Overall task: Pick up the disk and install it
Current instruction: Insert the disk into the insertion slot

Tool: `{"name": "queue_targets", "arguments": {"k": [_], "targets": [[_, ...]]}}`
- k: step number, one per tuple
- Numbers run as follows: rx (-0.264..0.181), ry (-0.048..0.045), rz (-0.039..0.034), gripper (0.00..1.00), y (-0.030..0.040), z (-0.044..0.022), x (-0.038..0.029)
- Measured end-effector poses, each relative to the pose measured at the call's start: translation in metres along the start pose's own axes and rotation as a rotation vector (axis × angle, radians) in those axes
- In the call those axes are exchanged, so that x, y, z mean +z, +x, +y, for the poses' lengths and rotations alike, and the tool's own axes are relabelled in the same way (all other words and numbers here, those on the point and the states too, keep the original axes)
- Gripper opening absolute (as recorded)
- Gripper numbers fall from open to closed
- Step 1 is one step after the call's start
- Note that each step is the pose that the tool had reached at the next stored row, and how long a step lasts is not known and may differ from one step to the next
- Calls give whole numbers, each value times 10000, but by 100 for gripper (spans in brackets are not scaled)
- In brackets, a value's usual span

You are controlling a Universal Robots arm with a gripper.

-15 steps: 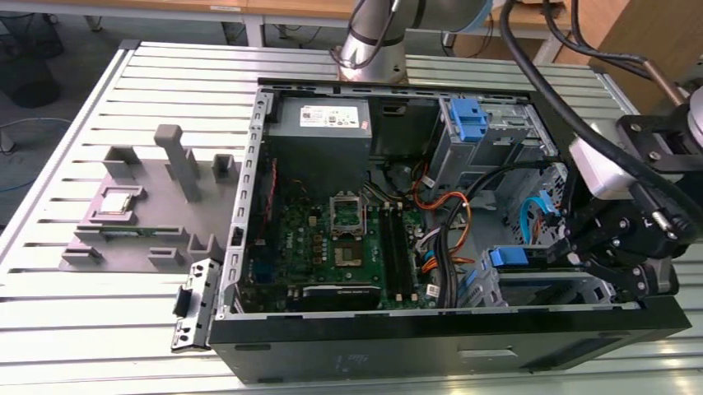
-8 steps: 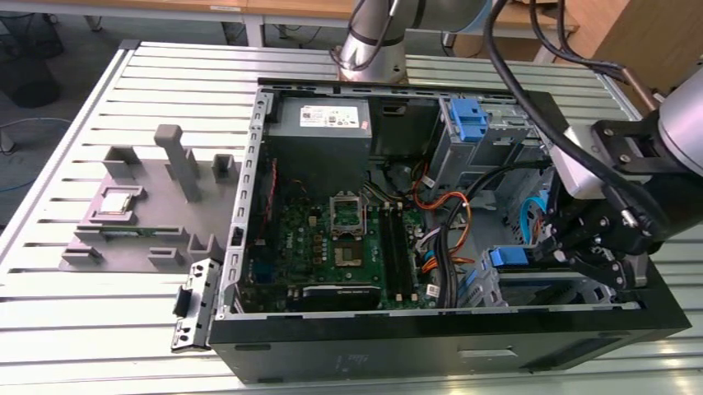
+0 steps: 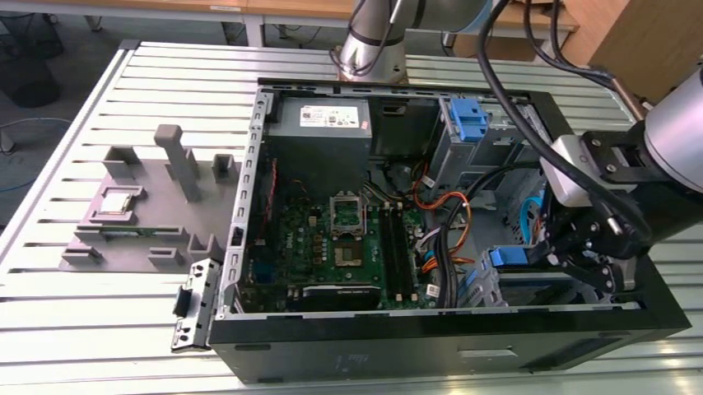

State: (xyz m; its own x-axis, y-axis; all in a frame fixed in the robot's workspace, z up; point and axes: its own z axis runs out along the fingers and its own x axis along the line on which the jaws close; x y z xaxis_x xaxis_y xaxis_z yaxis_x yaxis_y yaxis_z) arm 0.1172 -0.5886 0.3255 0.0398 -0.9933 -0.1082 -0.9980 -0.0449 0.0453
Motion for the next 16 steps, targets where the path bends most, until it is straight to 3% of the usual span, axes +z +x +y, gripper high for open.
{"name": "queue_targets", "arguments": {"k": [13,16], "targets": [[1,-2,-2,10,3,-1,23],[3,-11,-1,10,-5,2,-52]]}}
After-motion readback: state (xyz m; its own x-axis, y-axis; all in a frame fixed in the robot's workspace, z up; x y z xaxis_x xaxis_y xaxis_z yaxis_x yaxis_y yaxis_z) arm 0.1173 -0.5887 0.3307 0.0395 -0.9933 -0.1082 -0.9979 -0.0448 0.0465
